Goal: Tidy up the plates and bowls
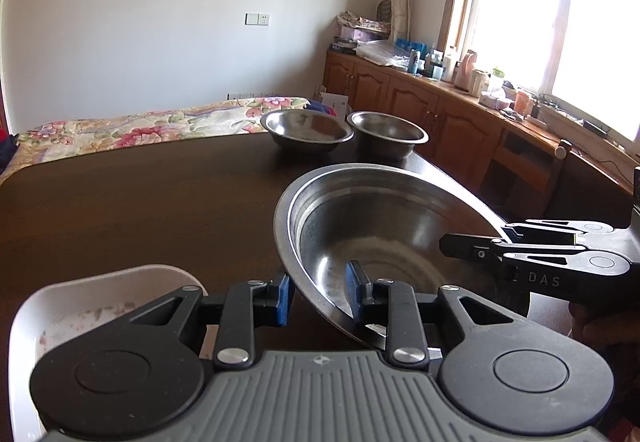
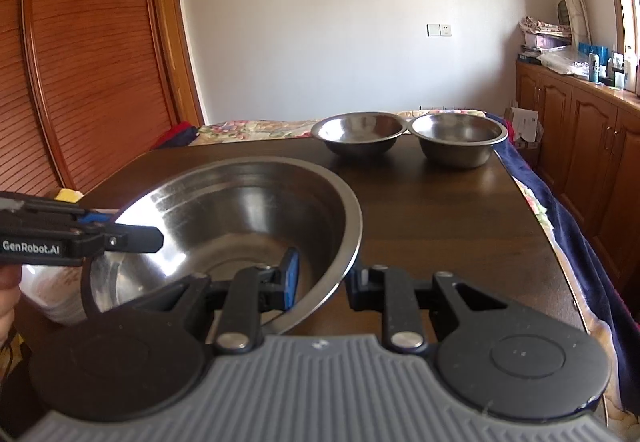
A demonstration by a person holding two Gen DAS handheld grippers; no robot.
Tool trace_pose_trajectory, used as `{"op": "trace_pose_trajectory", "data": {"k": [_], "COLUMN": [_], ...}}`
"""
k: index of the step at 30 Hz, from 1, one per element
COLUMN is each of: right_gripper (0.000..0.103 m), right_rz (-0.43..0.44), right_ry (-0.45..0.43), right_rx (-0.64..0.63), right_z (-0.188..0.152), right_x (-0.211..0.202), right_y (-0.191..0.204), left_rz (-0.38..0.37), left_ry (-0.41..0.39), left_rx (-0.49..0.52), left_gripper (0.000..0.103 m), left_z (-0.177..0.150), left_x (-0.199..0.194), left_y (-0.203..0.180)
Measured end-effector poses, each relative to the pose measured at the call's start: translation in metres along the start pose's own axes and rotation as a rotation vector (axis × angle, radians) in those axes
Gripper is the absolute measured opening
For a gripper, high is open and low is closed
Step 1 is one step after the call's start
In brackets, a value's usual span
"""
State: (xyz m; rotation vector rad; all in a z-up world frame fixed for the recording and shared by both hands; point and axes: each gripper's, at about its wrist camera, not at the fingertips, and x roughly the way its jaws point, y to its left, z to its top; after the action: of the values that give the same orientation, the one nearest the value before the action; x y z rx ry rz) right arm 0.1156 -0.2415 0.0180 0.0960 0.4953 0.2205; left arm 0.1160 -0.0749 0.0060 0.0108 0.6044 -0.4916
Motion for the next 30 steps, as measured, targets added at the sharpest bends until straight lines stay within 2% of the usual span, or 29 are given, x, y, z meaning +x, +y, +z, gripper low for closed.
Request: {"op": "trace_pose_trajectory", "data": {"k": [30], "right_gripper": [0.027], "right_rz": [-0.011], "right_ry": [0.007], "right_rx": [0.0], "right_z": [-0.011], "right_x": [-0.008], "right_y": [0.005], "left_rz": [-0.013], "left_ry": [0.036], "left_rx": [0.027], "left_gripper": [0.031], "left_z": [-0.012], "left_x": [0.002], "left_y": [-0.003]}}
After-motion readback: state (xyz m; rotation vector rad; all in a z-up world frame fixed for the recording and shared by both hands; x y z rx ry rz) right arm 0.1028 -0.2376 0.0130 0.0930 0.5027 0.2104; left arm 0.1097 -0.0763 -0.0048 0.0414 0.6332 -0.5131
